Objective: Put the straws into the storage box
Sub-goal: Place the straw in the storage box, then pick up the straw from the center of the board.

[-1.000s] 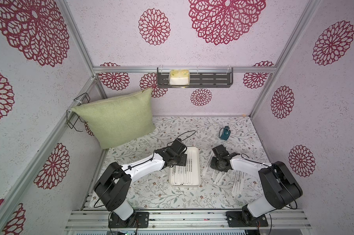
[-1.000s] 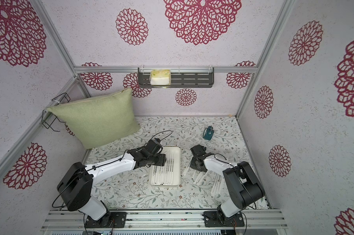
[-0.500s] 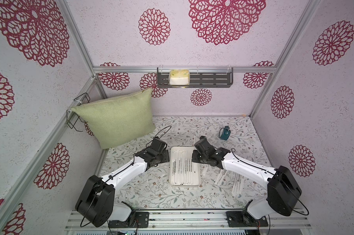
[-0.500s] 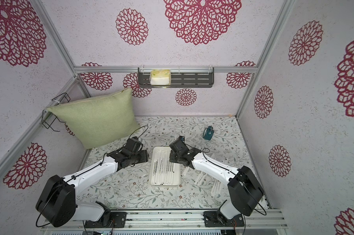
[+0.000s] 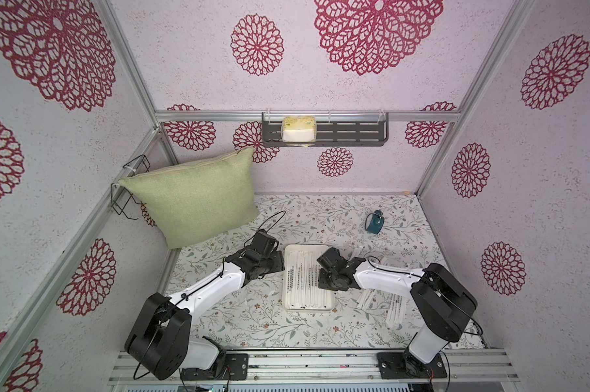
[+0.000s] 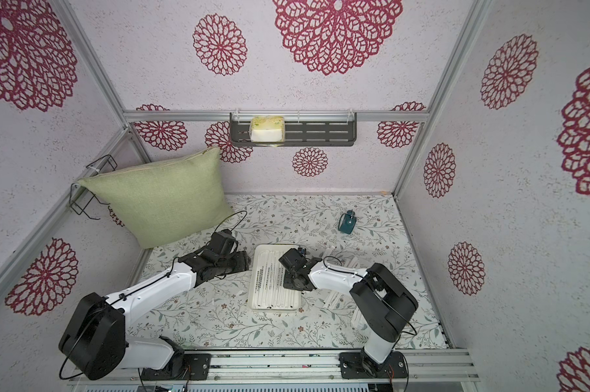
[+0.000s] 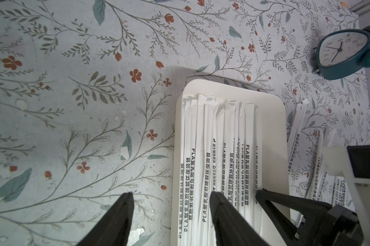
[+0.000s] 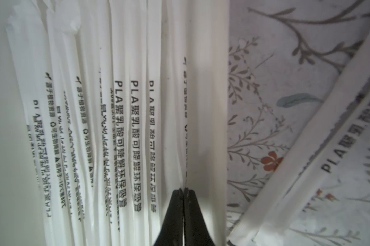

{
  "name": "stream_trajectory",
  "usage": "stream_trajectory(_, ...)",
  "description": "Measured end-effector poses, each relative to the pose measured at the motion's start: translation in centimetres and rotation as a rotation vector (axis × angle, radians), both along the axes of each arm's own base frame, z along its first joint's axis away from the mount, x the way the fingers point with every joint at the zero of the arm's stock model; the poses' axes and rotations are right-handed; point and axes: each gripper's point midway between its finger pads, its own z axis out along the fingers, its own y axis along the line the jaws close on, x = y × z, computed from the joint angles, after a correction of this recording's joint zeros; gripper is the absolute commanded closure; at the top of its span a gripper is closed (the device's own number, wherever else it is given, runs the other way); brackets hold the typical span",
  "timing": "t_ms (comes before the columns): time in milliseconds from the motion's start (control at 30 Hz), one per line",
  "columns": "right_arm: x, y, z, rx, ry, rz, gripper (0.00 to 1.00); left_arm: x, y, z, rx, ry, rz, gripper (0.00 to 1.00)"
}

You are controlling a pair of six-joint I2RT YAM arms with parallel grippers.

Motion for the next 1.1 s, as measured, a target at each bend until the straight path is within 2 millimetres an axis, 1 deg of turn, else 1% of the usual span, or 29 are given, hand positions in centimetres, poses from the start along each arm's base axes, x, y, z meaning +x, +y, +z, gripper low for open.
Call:
stream_trajectory(167,0.2,0.4,-0.6,0.009,0.006,0.000,0.88,0.1,-0.1,0.1,-0.006,-0.003,-0.003,0.36)
stream_trajectory(300,0.2,0.5,-0.6,0.012,0.006,0.001,0.85,0.1,-0.1,0.1,-0.006,-0.003,-0.003,0.36)
stream_trajectory(500,0.2,0.5,-0.2,0.006,0.011,0.001,0.77,0.1,-0.1,0.1,-0.005,-0.003,-0.003,0.36)
stream_trajectory(600,0.2,0.4,1.2,0.008,0.005,0.001,0.75,0.0,-0.1,0.1,-0.004,-0.003,-0.003,0.36)
stream_trajectory(733,1.0,0.0,5.3,0.060,-0.060,-0.013,0.70,0.1,0.0,0.2,0.006,-0.003,-0.006,0.36)
stream_trajectory(800,1.8,-1.2,7.5,0.096,-0.101,-0.048,0.68,0.3,-0.1,0.8,0.010,-0.010,-0.009,0.36)
stream_trajectory(867,2.9,-3.8,9.0,0.121,-0.143,-0.109,0.66,0.9,-0.4,2.1,0.014,-0.036,-0.013,0.36)
stream_trajectory(900,3.3,-5.2,9.1,0.119,-0.152,-0.143,0.65,1.1,-0.6,2.6,0.015,-0.050,-0.015,0.36)
stream_trajectory(933,3.7,-6.9,8.8,0.111,-0.157,-0.180,0.65,1.3,-0.8,3.1,0.015,-0.063,-0.019,0.36)
stream_trajectory(967,3.9,-8.6,8.1,0.093,-0.151,-0.214,0.65,1.3,-1.2,3.5,0.014,-0.073,-0.027,0.36)
stream_trajectory(1033,3.8,-11.2,6.1,0.047,-0.116,-0.269,0.65,1.2,-2.1,3.9,0.016,-0.085,-0.046,0.36)
stream_trajectory(1067,3.6,-12.1,5.1,0.024,-0.095,-0.282,0.64,1.1,-2.7,3.8,0.017,-0.085,-0.060,0.36)
stream_trajectory(1100,3.3,-12.5,4.3,0.006,-0.075,-0.284,0.64,0.9,-3.2,3.6,0.019,-0.081,-0.072,0.36)
